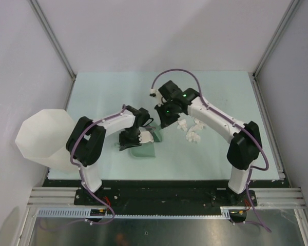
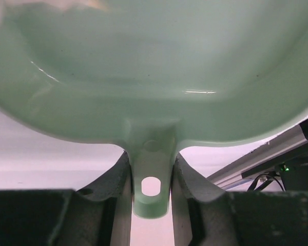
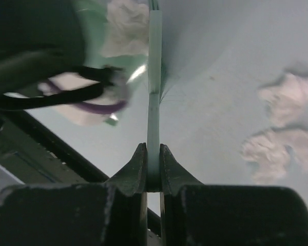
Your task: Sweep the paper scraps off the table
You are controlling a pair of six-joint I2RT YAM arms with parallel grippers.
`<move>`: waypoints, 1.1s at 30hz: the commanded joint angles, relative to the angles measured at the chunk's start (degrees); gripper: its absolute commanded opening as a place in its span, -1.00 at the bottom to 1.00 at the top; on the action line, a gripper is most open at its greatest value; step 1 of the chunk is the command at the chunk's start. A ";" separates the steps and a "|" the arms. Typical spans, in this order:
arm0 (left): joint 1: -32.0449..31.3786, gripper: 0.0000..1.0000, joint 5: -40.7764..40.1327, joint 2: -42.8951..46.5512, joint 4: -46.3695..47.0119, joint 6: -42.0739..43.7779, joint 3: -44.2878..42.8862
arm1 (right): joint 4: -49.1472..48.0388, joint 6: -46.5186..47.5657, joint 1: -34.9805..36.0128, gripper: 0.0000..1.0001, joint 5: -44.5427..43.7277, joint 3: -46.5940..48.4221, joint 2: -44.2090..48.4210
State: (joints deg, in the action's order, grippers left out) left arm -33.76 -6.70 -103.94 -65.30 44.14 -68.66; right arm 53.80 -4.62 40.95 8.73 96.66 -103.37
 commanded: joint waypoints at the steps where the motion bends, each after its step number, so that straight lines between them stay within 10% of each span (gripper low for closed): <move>1: 1.67 -1.00 -2.28 -2.58 -0.53 -3.01 -4.54 | -2.38 0.76 3.43 -1.00 10.04 5.81 -2.62; 21: 6.60 -1.00 12.59 7.95 13.17 -5.46 -3.50 | -3.54 -0.56 1.59 -1.00 4.55 -1.83 15.82; 33: 14.16 -1.00 17.16 18.40 21.00 -10.65 -6.57 | -8.17 -1.62 -12.11 -1.00 2.61 -7.44 34.72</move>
State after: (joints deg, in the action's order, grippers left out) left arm -19.68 9.54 -92.44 -48.82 36.23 -71.79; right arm 50.09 -5.15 31.73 10.09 91.15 -75.55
